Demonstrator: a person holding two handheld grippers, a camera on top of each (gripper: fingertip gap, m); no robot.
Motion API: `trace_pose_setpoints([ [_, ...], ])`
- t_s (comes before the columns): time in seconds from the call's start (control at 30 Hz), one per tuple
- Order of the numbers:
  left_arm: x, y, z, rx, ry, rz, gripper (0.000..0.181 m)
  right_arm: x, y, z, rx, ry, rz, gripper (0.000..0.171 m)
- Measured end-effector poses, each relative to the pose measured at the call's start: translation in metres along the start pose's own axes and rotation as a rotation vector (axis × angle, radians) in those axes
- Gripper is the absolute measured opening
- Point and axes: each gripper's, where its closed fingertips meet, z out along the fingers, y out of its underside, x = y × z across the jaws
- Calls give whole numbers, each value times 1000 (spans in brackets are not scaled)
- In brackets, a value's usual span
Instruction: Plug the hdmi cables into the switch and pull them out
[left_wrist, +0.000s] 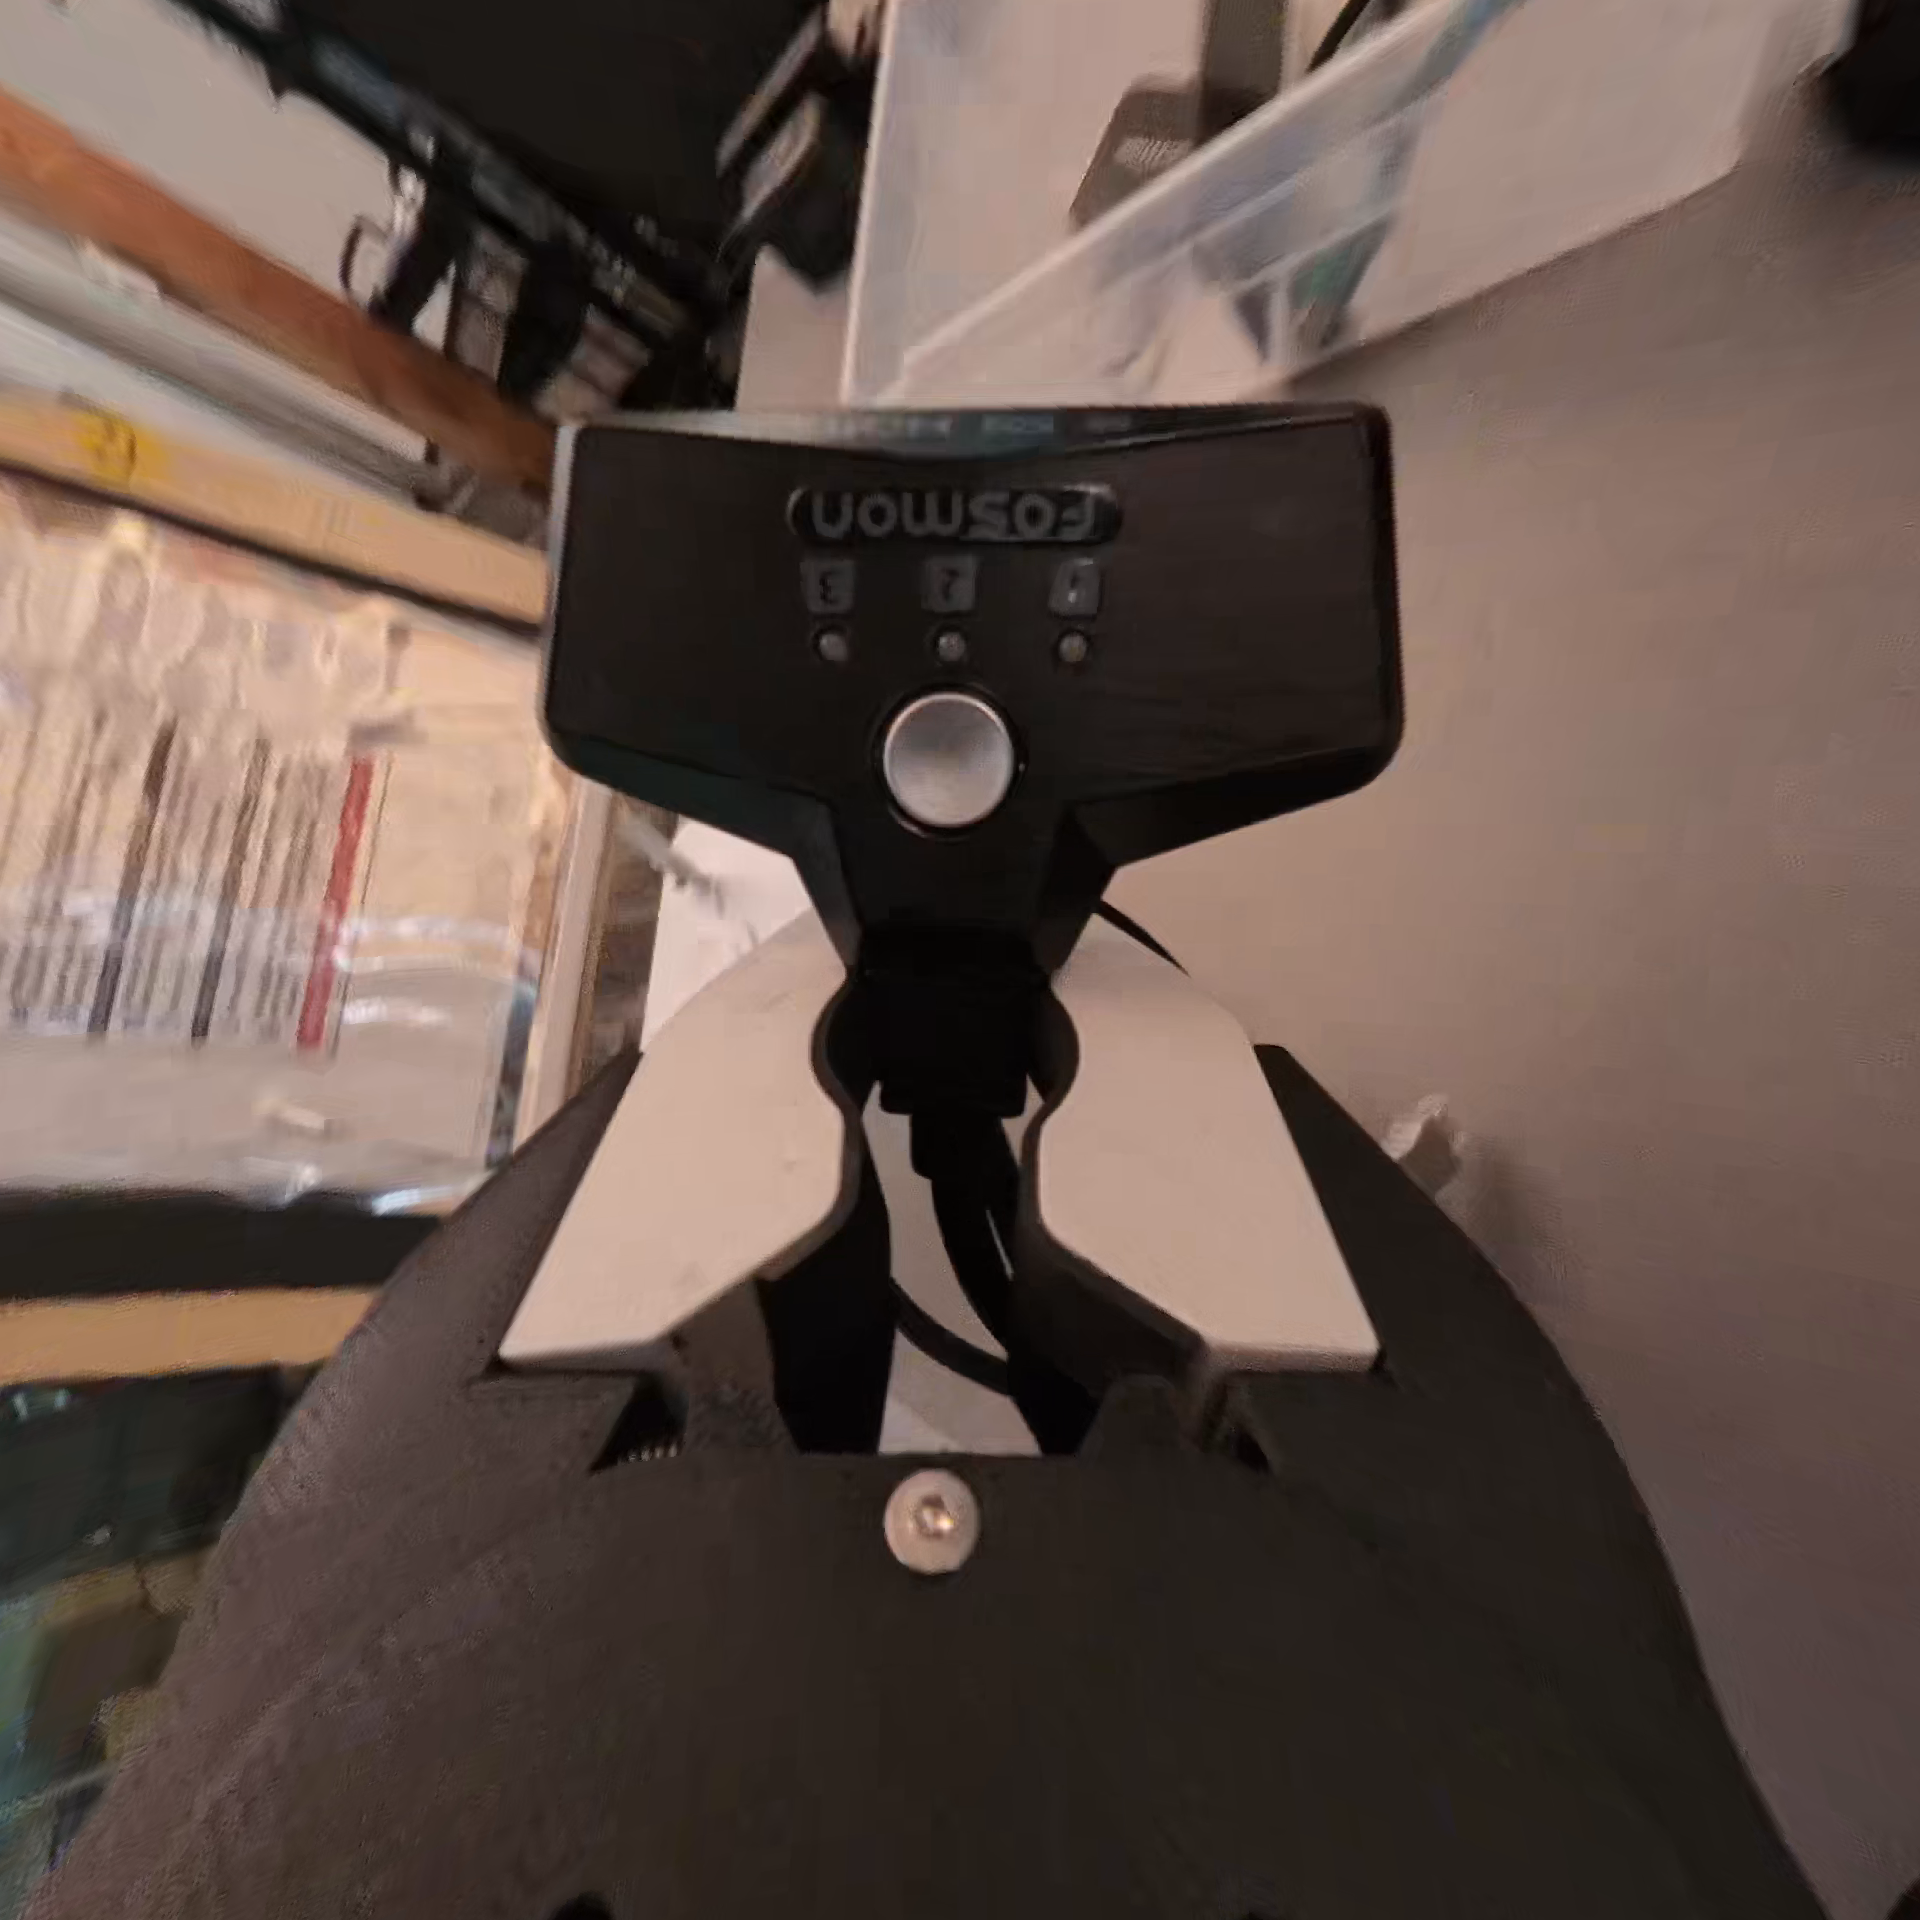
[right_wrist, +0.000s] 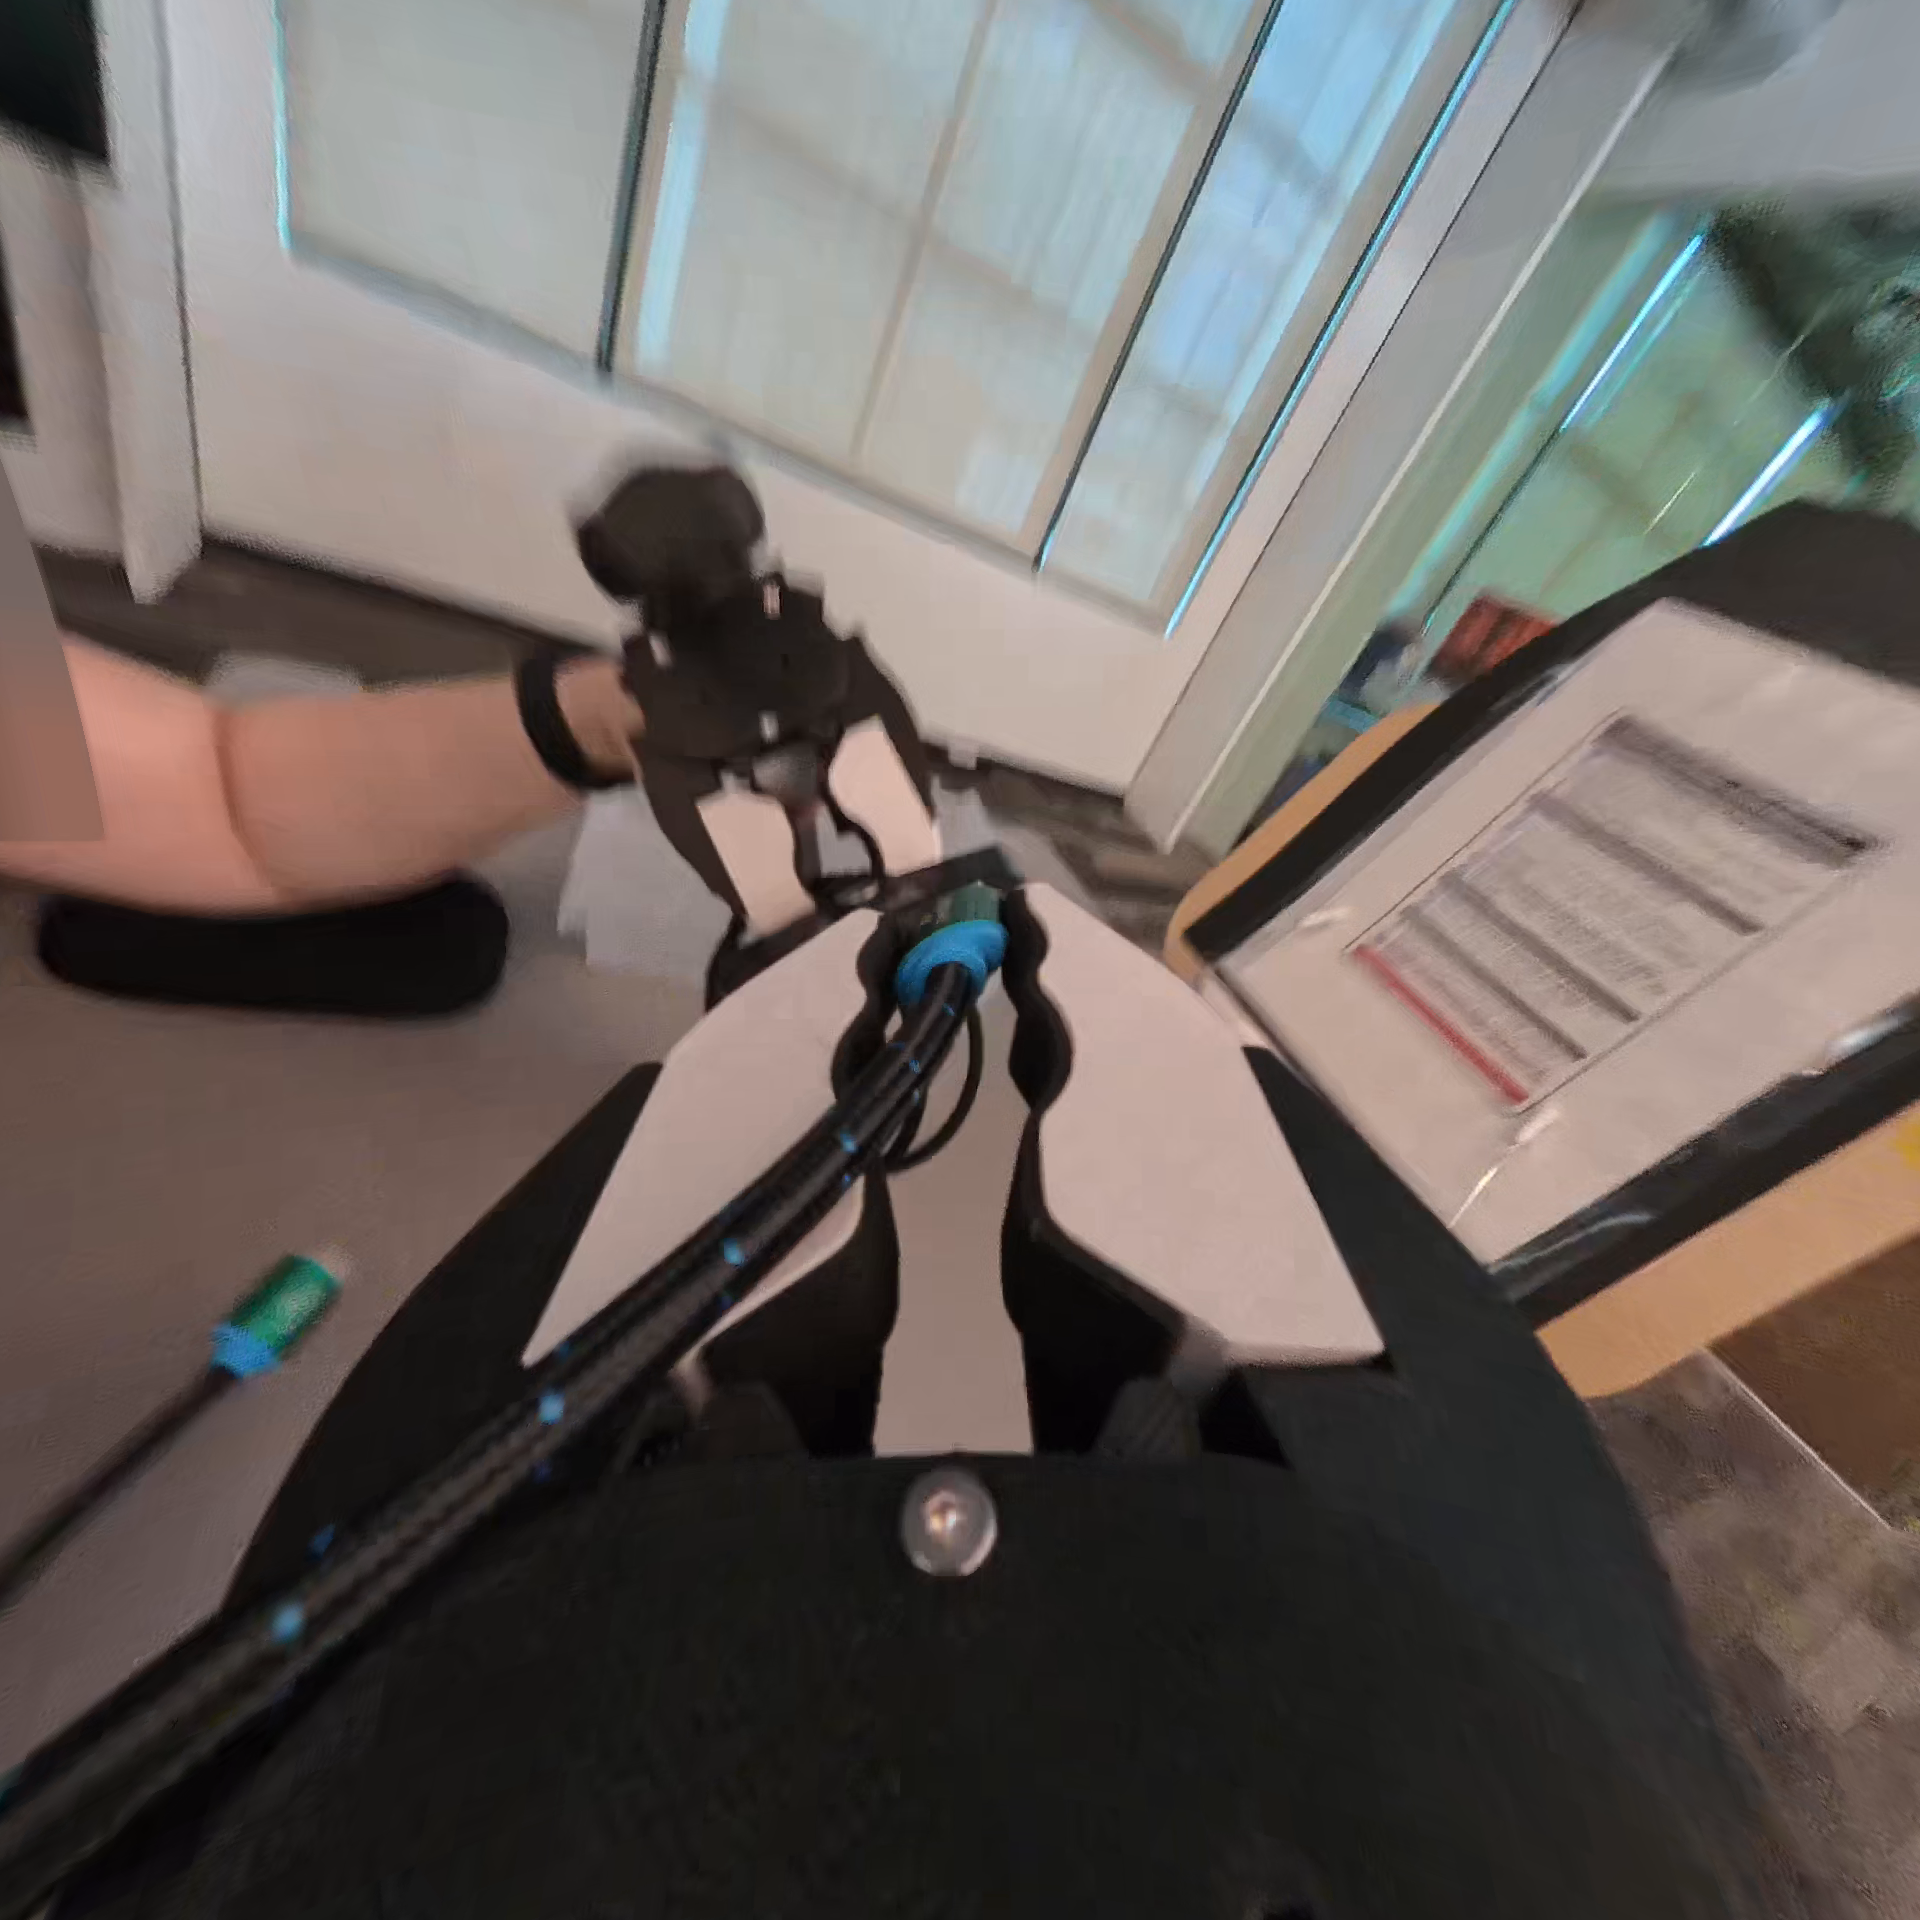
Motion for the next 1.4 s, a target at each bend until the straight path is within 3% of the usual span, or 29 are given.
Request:
trace_pose_setpoints([
  [0.03,-5,7,-5,16,4,-27,26,9,-14,-22,67,22,27,20],
  [0.13,-17,-8,-28,156,-6,-92,26,34,-2,-75,-40,90,120,20],
  [0.23,-26,-20,-46,192,-64,-90,26,75,43,-132,-364,405,111,20],
  [0.3,-25,-22,-51,181,-87,-69,26,99,52,-171,-483,629,108,20],
  [0.5,-13,-36,-46,213,-32,-69,26,122,28,-259,-364,1006,250,20],
  [0.57,-11,-36,-42,200,-32,-60,26,128,28,-300,-373,1218,289,19],
  [0.67,-8,-36,-36,188,-21,-60,26,128,51,-338,-571,1401,297,19],
  [0.8,-3,-34,-29,164,-4,-56,26,118,120,-338,-973,1305,443,20],
  [0.93,-1,-32,-28,152,10,-61,26,90,171,-306,-1223,1017,588,20],
  [1.0,0,-32,-27,148,14,-58,27,80,187,-300,-1339,955,615,19],
  [1.2,5,-32,-23,135,30,-49,27,47,221,-266,-1483,714,750,20],
  [1.4,9,-32,-20,124,44,-42,26,40,254,-260,-1570,619,791,24],
])
